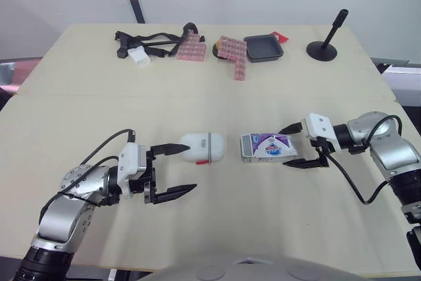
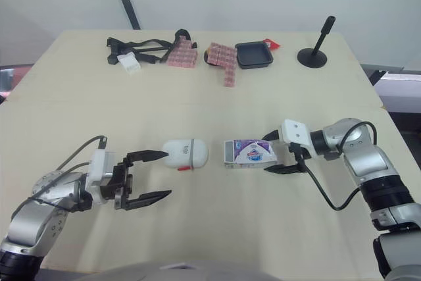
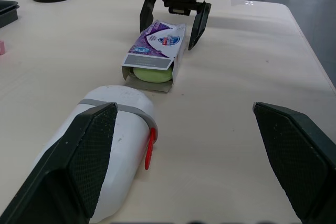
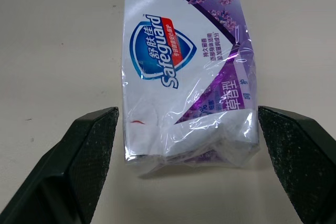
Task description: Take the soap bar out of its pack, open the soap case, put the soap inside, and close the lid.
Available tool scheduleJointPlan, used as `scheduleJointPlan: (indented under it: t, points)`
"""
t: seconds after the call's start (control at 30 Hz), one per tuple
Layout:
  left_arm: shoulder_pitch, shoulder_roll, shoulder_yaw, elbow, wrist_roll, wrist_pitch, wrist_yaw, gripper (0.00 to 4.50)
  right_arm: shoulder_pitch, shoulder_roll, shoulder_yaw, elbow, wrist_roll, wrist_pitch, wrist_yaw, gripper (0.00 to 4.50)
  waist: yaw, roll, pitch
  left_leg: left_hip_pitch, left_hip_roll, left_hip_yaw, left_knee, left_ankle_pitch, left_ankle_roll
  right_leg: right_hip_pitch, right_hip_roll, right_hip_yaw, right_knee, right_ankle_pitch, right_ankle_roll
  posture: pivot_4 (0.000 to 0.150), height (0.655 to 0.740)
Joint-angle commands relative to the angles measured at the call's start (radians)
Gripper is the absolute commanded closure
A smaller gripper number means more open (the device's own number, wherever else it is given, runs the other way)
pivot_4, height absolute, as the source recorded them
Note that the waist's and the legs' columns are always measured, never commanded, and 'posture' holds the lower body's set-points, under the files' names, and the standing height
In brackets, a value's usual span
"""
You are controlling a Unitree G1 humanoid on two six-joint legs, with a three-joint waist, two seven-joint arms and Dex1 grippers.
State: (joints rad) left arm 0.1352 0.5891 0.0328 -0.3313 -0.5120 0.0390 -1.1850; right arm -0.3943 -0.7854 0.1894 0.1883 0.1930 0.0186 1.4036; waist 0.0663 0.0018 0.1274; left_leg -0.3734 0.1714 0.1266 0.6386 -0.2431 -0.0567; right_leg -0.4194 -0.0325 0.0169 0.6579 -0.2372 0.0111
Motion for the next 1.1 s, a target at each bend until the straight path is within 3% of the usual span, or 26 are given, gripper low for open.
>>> scheduleJointPlan:
  t: [0.03,0.17,0.2,0.63,0.67,0.77,1.1]
  points:
    - [0.003,0.010,0.006,-0.028,-0.018,-0.005,0.002,0.08,-0.001,-0.010,-0.011,-0.015,0.003,0.001,0.005,0.00,0.000,0.000,0.000,0.000,0.000,0.000,0.000,0.000,0.000,0.000,0.000,0.000,0.000,0.000,0.000,0.150,0.7400]
    - [0.003,0.009,0.004,-0.030,-0.018,-0.004,0.005,0.00,0.001,-0.008,-0.014,-0.022,0.003,0.008,0.001,1.18,0.000,0.000,0.000,0.000,0.000,0.000,0.000,0.000,0.000,0.000,0.000,0.000,0.000,0.000,0.000,0.150,0.7400]
    - [0.003,0.009,0.003,-0.032,-0.018,-0.003,0.007,0.00,0.002,-0.009,-0.014,-0.025,0.001,0.006,-0.001,1.30,0.000,0.000,0.000,0.000,0.000,0.000,0.000,0.000,0.000,0.000,0.000,0.000,0.000,0.000,0.000,0.150,0.7400]
    - [0.000,0.011,-0.001,-0.029,-0.017,-0.002,0.010,0.00,0.007,-0.008,-0.016,-0.059,0.005,0.037,-0.010,1.30,0.000,0.000,0.000,0.000,0.000,0.000,0.001,0.000,0.000,0.000,0.000,0.000,0.001,0.000,0.000,0.150,0.7400]
    - [0.000,0.011,-0.001,-0.028,-0.017,-0.002,0.010,0.00,0.008,-0.008,-0.016,-0.060,0.005,0.041,-0.010,1.81,0.000,0.000,0.000,0.000,0.000,0.000,0.001,0.000,0.000,0.000,0.000,0.000,0.001,0.000,0.000,0.150,0.7400]
    - [-0.003,0.011,-0.001,-0.026,-0.016,-0.001,0.012,0.00,0.010,-0.010,-0.017,-0.064,0.003,0.045,-0.012,2.72,-0.001,-0.001,-0.001,0.000,0.000,0.000,0.001,0.000,0.000,0.000,0.000,0.000,0.001,0.000,0.000,0.150,0.7400]
    - [-0.002,0.012,-0.002,-0.030,-0.017,0.006,0.018,0.00,0.024,-0.014,-0.019,-0.075,0.001,0.040,-0.025,2.72,-0.002,-0.001,-0.001,0.000,0.000,0.000,0.001,0.000,0.000,0.000,0.000,0.000,0.002,0.000,0.000,0.150,0.7400]
